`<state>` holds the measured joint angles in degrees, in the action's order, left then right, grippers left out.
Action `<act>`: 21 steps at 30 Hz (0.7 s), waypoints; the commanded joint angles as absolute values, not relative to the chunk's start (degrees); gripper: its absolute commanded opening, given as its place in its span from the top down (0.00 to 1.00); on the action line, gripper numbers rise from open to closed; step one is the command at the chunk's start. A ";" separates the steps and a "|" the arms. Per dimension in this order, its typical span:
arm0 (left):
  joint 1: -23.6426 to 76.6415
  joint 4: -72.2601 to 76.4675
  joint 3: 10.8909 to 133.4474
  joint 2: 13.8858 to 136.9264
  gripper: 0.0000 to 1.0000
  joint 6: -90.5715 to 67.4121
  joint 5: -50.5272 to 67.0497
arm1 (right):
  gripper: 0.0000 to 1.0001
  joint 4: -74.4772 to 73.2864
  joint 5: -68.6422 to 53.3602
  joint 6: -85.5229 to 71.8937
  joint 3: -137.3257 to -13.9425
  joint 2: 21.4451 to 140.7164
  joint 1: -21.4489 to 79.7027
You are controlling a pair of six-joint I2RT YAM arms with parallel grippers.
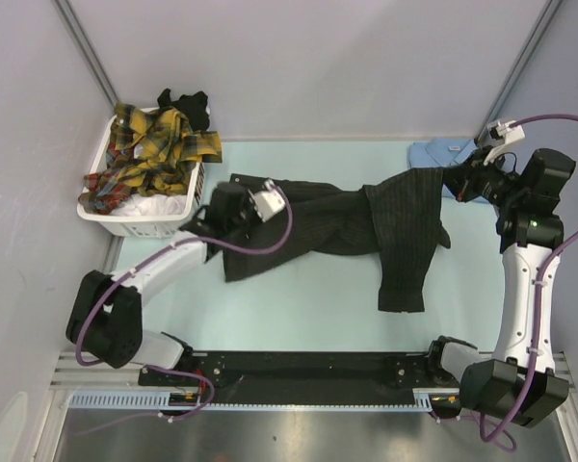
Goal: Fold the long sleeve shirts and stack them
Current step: Flatten the shirt out
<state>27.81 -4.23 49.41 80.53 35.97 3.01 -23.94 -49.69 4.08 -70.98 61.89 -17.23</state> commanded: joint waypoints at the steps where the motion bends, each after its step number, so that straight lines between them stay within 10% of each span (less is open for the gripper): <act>1: 20.49 -21.58 66.31 78.57 1.00 36.99 11.77 | 1.00 -13.29 -44.57 3.26 -70.75 65.20 -16.35; 21: 18.63 -31.22 108.81 81.66 1.00 40.17 8.70 | 1.00 11.42 -25.68 -5.36 -94.40 71.13 -13.26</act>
<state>19.49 -33.63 106.43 88.05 40.99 8.95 1.83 -34.61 -3.97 -91.64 78.81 -10.66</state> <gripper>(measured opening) 0.007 0.010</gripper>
